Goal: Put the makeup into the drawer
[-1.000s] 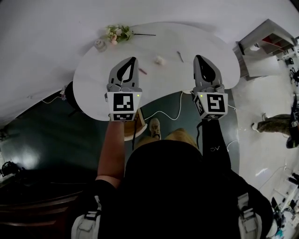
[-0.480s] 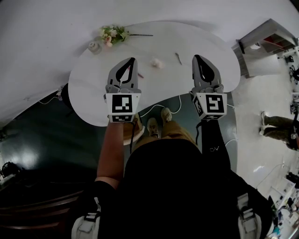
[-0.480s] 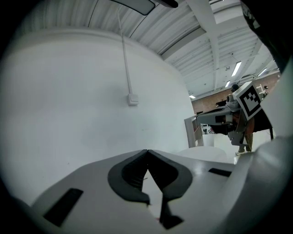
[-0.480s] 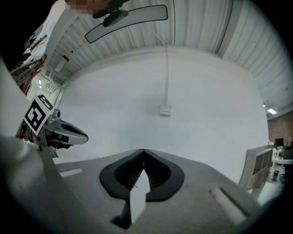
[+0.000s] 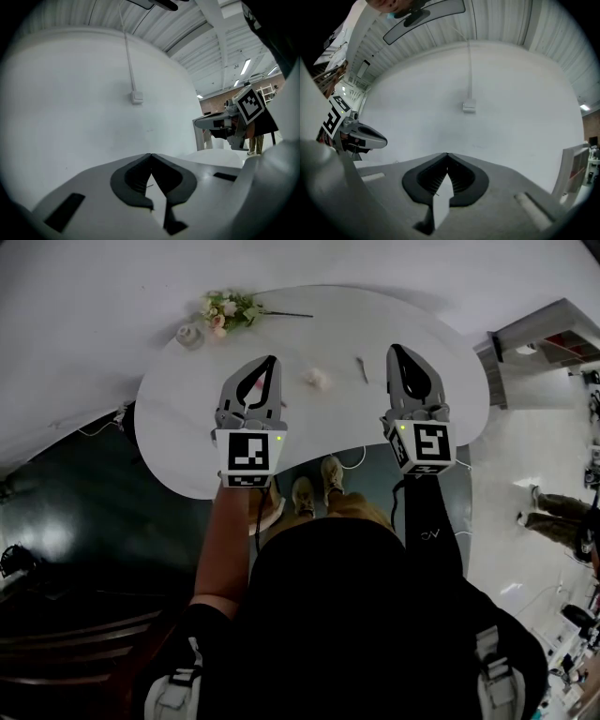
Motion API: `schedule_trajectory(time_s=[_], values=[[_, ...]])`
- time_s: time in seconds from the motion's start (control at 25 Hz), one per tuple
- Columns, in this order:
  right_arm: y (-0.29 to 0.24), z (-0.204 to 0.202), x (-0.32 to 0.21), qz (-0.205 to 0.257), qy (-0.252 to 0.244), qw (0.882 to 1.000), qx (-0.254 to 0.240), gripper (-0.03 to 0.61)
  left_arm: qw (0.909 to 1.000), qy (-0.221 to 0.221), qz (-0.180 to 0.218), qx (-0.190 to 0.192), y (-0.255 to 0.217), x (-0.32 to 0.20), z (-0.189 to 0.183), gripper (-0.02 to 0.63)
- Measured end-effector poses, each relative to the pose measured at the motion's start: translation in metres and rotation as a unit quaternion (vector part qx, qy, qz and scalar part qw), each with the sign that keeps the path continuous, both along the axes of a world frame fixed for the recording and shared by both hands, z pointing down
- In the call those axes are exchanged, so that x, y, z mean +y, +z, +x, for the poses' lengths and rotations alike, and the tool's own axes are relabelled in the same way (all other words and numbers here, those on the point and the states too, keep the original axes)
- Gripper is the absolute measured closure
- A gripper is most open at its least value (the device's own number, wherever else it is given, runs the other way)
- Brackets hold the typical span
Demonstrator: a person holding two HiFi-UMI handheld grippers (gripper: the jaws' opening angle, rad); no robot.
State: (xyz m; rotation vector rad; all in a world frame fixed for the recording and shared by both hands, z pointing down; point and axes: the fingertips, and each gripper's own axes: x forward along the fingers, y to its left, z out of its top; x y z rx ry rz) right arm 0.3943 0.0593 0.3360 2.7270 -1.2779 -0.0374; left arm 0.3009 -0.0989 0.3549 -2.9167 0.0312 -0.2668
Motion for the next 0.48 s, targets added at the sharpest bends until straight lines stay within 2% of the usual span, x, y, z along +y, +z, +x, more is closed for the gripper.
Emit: schedule_trajectory(time_s=[0.16, 0.28, 0.48], values=[[0.023, 0.022, -0.007, -0.041, -0.014, 0.999, -0.016, 0.574, 1.0000, -0.001, -0.004, 0.002, 0.000, 0.002, 0.014, 0.604], [0.054, 0.040, -0.015, -0.082, -0.030, 0.994, -0.060, 0.556, 0.9999, -0.006, -0.008, 0.005, -0.002, 0.001, 0.023, 0.604], [0.128, 0.052, -0.025, -0.158, -0.058, 0.975, -0.143, 0.514, 0.9997, -0.019, -0.014, 0.007, -0.003, -0.003, 0.036, 0.604]])
